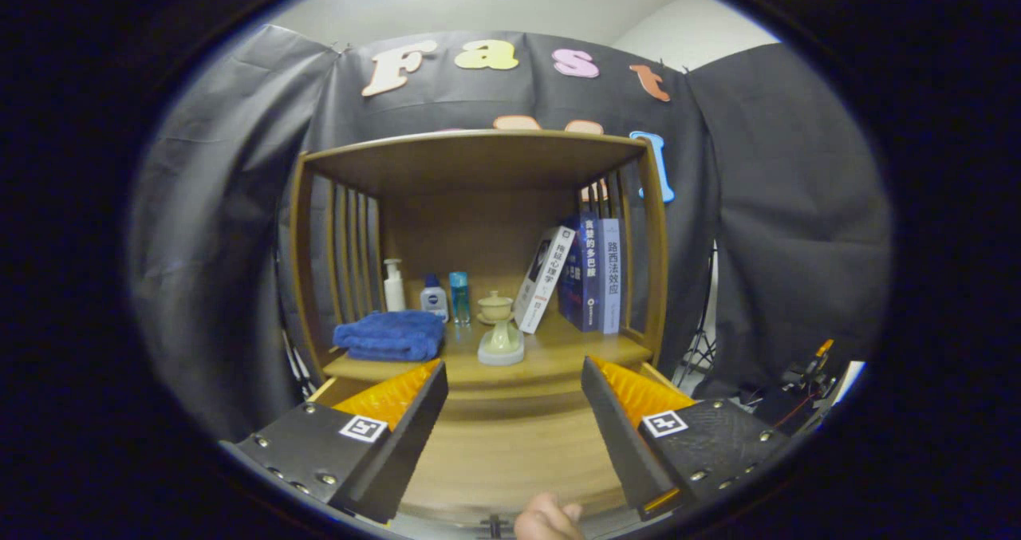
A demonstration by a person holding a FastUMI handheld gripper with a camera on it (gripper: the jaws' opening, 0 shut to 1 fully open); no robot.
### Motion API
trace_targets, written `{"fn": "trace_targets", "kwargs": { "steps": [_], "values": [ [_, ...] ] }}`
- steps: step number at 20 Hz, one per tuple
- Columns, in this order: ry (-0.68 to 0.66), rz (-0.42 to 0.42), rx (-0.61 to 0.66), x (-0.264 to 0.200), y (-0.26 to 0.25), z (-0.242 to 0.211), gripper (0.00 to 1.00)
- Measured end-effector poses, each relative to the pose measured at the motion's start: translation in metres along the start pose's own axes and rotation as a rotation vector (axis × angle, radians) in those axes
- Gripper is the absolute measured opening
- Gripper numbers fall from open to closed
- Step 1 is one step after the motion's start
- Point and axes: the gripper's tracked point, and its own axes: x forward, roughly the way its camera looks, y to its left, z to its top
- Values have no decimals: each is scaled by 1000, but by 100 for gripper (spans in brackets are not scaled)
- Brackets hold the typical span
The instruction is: Pull open the drawer, take out the items inside it, and place them on the countertop above the cabinet.
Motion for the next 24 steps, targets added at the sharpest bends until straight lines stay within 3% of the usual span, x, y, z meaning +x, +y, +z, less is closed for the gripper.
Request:
{"fn": "trace_targets", "kwargs": {
  "steps": [6, 15, 24],
  "values": [
    [-37, 15, -69, -72, 11, -54, 100],
    [-9, -16, 11, -77, 16, -108, 99],
    [50, -12, -25, -72, 16, -164, 99]
  ]
}}
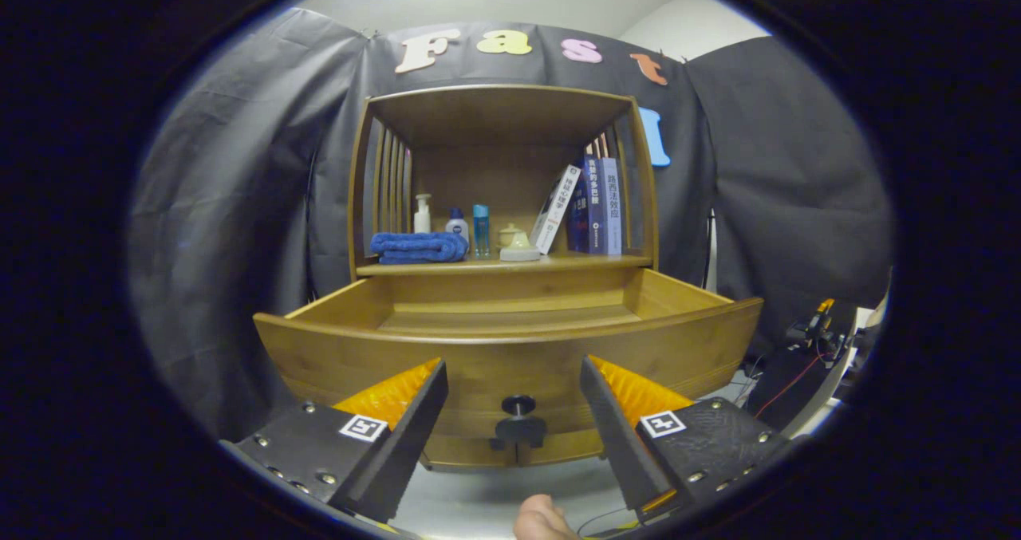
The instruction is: Pull open the drawer, take out the items inside it, and place them on the countertop above the cabinet.
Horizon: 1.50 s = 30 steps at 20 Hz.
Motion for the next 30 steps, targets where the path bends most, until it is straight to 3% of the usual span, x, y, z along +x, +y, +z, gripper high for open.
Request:
{"fn": "trace_targets", "kwargs": {
  "steps": [8, 10, 30],
  "values": [
    [61, 32, -40, 27, 11, -41, 99],
    [15, 36, -47, 37, 10, -44, 99],
    [-31, 60, -45, 128, 20, -15, 99]
  ]
}}
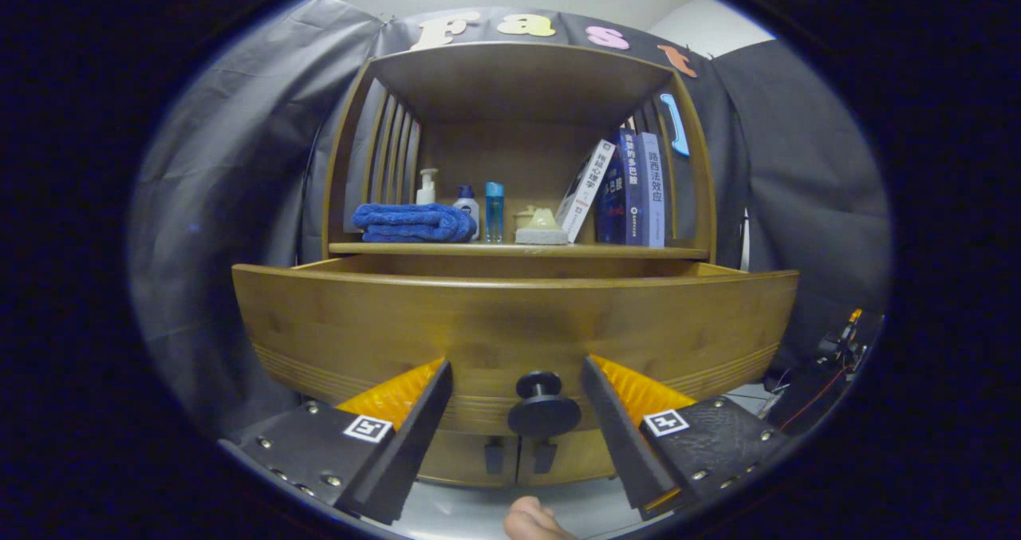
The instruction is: Pull open the drawer, take out the items inside it, and place them on the countertop above the cabinet.
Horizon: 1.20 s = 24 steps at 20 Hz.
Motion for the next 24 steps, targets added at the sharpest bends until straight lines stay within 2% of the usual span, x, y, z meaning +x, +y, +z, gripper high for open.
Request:
{"fn": "trace_targets", "kwargs": {
  "steps": [24],
  "values": [
    [-109, 3, 50, 115, 4, 4, 99]
  ]
}}
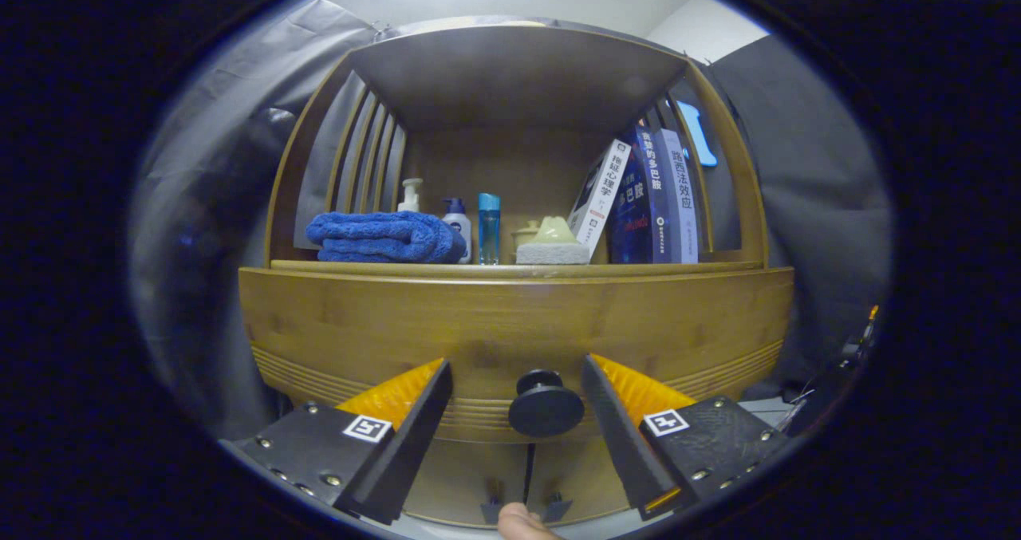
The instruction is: Pull open the drawer, take out the items inside it, and place them on the countertop above the cabinet.
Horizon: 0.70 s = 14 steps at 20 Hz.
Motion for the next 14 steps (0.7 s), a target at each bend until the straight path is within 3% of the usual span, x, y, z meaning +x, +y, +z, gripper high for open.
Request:
{"fn": "trace_targets", "kwargs": {
  "steps": [14],
  "values": [
    [-5, 9, 54, 18, 2, -4, 99]
  ]
}}
